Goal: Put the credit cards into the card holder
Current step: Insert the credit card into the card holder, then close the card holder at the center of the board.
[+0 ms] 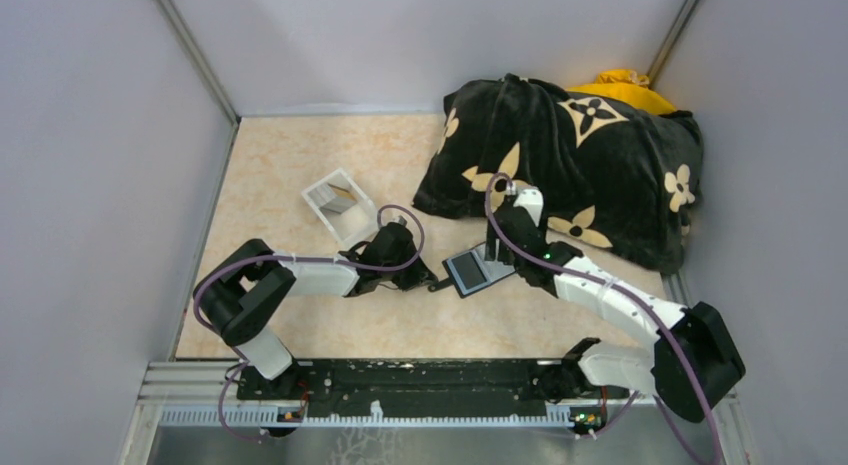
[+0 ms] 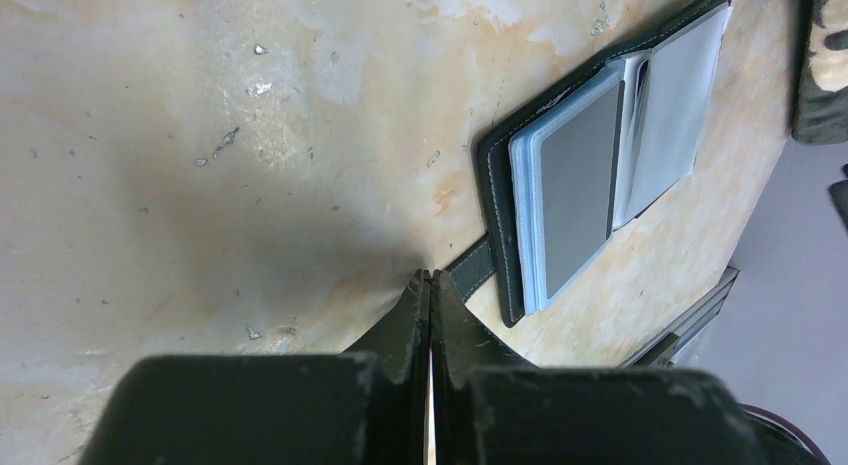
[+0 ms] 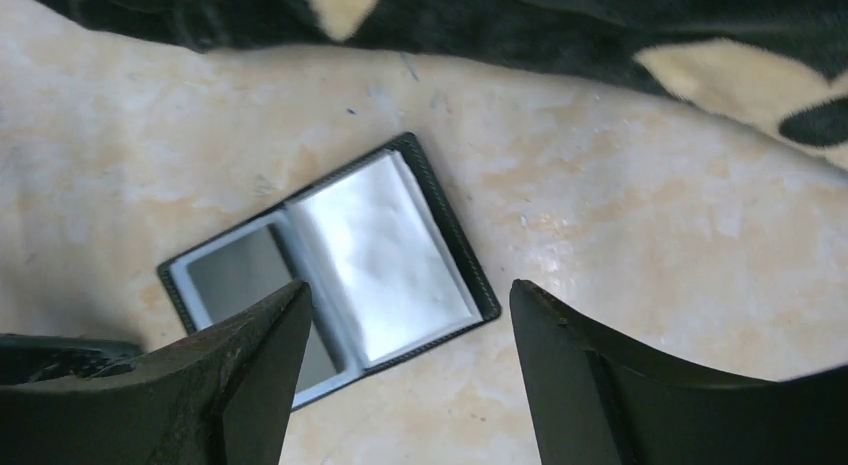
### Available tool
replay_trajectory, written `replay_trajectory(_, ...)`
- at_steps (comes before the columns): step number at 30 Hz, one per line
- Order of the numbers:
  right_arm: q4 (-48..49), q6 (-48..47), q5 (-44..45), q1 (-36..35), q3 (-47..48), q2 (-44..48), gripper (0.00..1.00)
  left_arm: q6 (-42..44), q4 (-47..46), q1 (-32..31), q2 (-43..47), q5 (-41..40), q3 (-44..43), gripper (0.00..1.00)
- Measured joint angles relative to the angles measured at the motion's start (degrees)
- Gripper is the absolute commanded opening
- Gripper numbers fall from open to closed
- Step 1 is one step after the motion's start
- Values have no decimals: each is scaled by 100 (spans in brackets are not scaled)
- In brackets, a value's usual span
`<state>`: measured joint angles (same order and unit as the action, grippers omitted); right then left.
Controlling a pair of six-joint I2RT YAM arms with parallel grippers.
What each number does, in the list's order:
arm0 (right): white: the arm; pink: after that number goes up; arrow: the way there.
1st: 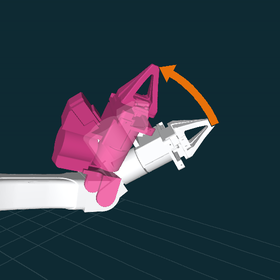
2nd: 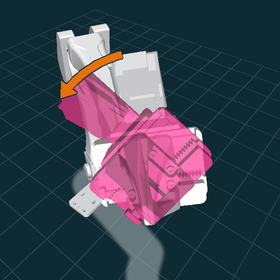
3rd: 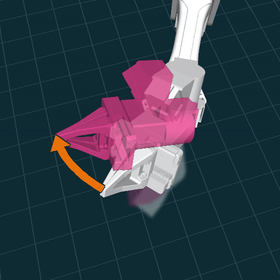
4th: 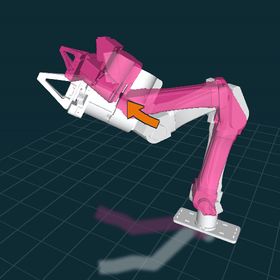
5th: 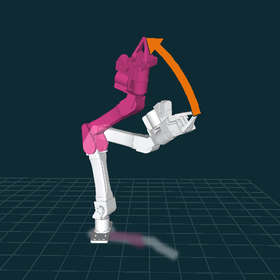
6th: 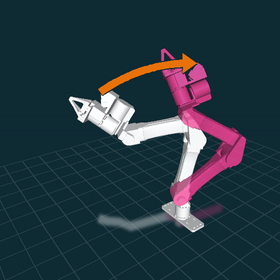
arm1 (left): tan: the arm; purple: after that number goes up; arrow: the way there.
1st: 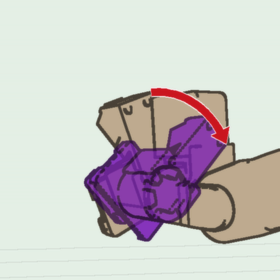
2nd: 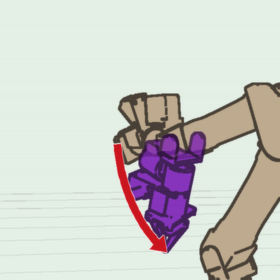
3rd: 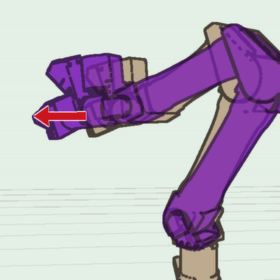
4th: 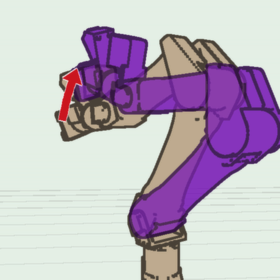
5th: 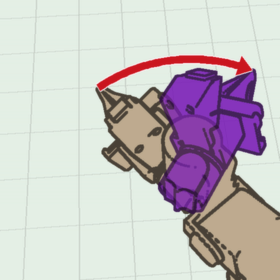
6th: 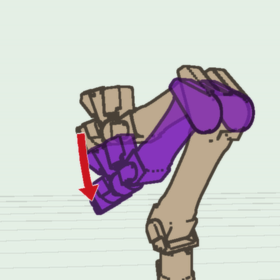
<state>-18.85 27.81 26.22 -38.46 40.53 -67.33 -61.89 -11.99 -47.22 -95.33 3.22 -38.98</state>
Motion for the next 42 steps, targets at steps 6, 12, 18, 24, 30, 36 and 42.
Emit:
replay_trajectory(6, 131, 507, -295, 616, -693, 356, 72, 2, -2, 0, 0, 0, 2, 0)
replay_trajectory(12, 557, 1016, -957, 1209, -1355, 621, 70, 2, 4, 9, 35, 0, 33, 0)
replay_trajectory(18, 1126, 1493, -1609, 1611, -1908, 793, 70, 2, 7, 13, 79, -2, 83, 0)
replay_trajectory(24, 1836, 1875, -2041, 1871, -2317, 911, 69, 2, -2, 28, 87, 0, 96, 0)
replay_trajectory(30, 2660, 2199, -2339, 2074, -2712, 964, 67, 2, -2, 46, 90, 4, 98, 0)
replay_trajectory(36, 3324, 2455, -2555, 2214, -3025, 946, 65, 2, -2, 50, 90, 9, 98, 0)
replay_trajectory(42, 3930, 2688, -2730, 2216, -3296, 879, 63, 2, 0, 50, 90, 17, 98, 0)
